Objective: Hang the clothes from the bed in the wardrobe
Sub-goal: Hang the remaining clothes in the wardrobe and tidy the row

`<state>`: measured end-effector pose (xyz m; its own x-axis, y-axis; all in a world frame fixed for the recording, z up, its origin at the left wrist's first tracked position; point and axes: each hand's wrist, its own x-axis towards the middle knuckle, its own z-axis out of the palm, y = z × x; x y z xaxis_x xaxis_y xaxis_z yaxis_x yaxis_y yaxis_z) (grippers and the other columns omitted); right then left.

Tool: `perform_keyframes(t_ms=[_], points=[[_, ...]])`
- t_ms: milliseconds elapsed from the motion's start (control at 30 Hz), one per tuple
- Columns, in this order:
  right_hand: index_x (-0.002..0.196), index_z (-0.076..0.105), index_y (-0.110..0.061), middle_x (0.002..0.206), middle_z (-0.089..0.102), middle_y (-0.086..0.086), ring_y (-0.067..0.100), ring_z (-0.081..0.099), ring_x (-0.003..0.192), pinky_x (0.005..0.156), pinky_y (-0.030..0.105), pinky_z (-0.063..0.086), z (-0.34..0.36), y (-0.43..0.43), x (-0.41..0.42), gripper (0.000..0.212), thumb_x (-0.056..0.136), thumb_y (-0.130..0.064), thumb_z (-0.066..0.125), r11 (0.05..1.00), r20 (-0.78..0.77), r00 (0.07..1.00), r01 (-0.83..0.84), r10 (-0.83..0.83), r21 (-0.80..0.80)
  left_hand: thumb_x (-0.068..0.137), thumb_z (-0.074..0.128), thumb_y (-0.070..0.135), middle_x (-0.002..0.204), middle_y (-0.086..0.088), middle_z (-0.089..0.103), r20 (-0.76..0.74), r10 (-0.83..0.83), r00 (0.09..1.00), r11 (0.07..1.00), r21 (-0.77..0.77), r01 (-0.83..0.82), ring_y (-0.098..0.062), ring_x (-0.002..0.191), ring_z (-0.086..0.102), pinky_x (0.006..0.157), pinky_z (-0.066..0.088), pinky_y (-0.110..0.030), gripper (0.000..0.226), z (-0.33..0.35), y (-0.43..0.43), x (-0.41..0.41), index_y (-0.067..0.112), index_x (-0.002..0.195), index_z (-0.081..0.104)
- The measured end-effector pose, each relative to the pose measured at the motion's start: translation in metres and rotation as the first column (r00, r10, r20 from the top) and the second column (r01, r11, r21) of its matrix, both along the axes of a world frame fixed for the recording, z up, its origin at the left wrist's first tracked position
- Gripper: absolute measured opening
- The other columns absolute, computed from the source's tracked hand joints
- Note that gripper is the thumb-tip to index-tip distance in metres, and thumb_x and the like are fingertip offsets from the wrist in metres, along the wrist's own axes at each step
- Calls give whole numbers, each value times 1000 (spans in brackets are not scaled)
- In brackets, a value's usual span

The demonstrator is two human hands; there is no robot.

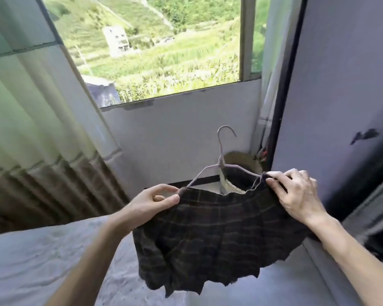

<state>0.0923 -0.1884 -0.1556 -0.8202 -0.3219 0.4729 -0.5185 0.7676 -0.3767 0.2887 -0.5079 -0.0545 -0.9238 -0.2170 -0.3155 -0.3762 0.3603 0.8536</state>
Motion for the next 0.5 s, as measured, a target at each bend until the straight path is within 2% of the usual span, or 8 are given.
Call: perform_keyframes(t_ms=[100,233,367,500], points=[[112,66,-38,86,59,1,34,56,85,75,45,49,-12,40,-6,44,95,-62,34,990,35,989,140,-140,10,94,64,37,108,-7,75,22,-142,990,983,123,138,-22,102,71,91,54,-33,25,-7,18,-51,24,114,71],[115,66,-36,87,59,1,34,56,84,75,45,51,-33,77,4,52,95,-66,28,943,100,938,331,-332,22,98,58,34,117,-10,72,22,-296,955,918,281,278,-26,110,68,93,52,-35,27,-17,41,-108,21,119,70],[119,66,-31,89,60,5,36,58,85,78,46,51,-54,105,24,56,98,-64,26,886,190,868,462,-459,32,101,54,32,118,-11,71,42,-472,880,830,358,428,-28,112,68,98,50,-42,27,-21,69,-150,23,120,71],[127,64,-26,99,61,8,36,60,100,89,45,49,-66,132,52,55,97,-57,29,814,343,754,578,-561,61,105,47,22,124,-8,69,52,-634,772,713,426,557,-26,117,66,107,46,-44,31,-30,104,-185,25,129,66]])
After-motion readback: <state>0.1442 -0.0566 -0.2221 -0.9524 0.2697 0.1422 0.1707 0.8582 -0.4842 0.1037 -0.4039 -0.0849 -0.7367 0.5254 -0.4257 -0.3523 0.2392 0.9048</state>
